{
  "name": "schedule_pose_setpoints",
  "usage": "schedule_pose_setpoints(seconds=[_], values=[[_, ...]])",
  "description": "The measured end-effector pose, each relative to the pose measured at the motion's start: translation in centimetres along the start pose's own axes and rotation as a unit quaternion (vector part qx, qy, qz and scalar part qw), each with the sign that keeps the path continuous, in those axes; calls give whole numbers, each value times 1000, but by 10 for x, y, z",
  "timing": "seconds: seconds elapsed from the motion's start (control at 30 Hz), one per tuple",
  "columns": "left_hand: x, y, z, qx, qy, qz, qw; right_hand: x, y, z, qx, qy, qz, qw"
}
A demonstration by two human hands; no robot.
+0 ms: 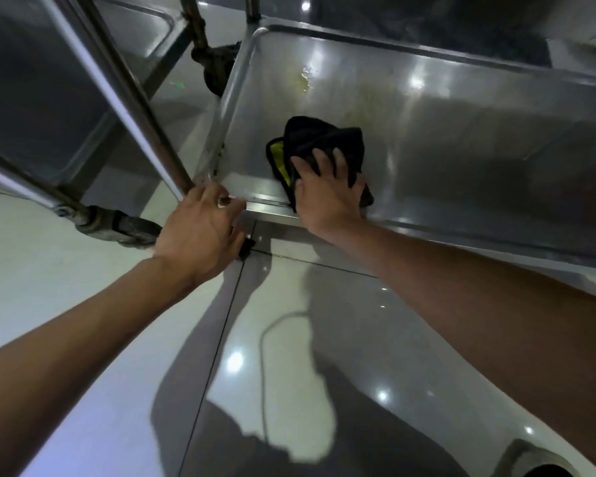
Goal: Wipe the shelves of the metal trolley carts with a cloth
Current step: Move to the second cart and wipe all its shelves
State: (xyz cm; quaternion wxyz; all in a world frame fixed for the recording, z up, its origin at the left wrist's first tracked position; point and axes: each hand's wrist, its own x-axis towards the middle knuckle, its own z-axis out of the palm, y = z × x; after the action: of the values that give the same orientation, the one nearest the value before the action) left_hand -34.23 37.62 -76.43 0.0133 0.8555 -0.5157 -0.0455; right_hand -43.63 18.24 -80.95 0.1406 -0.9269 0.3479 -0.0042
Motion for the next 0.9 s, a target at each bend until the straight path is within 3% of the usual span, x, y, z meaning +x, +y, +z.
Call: schedule_pose_setpoints(seconds=[0.27,0.47,0.57,0.7,0.9], values=[[-2,-10,8,-7,43,-13,999,35,-81,14,56,3,-77,995],[-5,-11,9,21,31,-7,999,44,-80,23,58,-20,-123,990],[1,-6,4,54,28,-17,998,40,-62,18,52,-19,-147,988],[18,6,0,78,28,-26,996,26,-6,5,38,10,-114,993],[69,65,-4,-13,1,-3,1000,12,94,-16,0,29,-73,997]])
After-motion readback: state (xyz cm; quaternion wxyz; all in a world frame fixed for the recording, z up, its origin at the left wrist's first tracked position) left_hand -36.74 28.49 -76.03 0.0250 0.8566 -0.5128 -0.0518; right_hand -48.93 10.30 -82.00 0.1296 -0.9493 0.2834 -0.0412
